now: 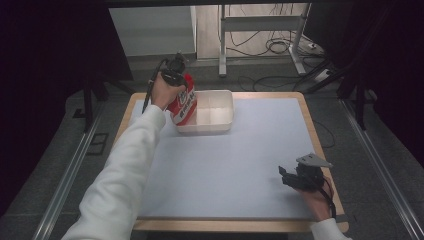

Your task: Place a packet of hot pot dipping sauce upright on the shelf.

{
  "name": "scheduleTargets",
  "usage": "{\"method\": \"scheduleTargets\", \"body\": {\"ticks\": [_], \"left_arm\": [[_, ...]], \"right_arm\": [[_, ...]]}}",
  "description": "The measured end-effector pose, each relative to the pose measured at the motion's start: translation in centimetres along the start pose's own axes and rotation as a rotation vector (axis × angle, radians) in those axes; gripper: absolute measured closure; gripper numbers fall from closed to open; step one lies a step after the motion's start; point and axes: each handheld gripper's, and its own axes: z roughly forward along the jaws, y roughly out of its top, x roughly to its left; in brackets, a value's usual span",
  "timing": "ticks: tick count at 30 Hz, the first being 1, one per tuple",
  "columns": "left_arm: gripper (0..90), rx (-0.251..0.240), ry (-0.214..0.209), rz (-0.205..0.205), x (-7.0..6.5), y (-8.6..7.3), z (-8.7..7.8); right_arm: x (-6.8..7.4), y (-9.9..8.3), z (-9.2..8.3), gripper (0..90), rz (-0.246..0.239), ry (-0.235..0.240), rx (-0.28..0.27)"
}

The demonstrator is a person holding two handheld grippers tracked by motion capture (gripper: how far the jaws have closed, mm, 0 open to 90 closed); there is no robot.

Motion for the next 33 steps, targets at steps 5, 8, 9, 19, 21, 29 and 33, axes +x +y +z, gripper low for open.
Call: {"method": "scheduleTargets", "body": {"ticks": [5, 8, 9, 19, 21, 29, 33], "left_arm": [[87.8, -0.005, -0.013, -0.004, -0.2, 0.0, 0.5], [87.7, -0.001, -0.02, -0.005, -0.2, 0.1, 0.6], [87.5, 0.001, -0.021, -0.006, -0.2, 0.1, 0.7], [85.7, 0.003, -0.046, -0.017, 0.5, 0.3, 0.8], [84.1, -0.009, -0.035, -0.005, 0.5, 0.2, 0.6], [54.2, -0.069, -0.044, 0.012, 0.2, -0.2, -0.3], [39.5, -0.102, -0.074, 0.023, -0.1, -0.4, -1.3]], "right_arm": [[0.0, 0.0, 0.0, 21.4, 0.0, 0.002, 0.002], [0.0, 0.0, 0.0, 21.4, 0.0, 0.002, 0.001], [-0.1, 0.0, 0.0, 21.4, -0.001, 0.003, 0.0], [-0.1, 0.0, 0.0, 21.4, -0.002, 0.0, 0.001], [-0.1, 0.0, 0.0, 21.4, -0.001, -0.001, 0.001], [0.0, 0.0, -0.2, 21.4, 0.0, 0.001, 0.0], [0.1, 0.1, -0.2, 21.4, -0.003, 0.001, -0.004]]}}
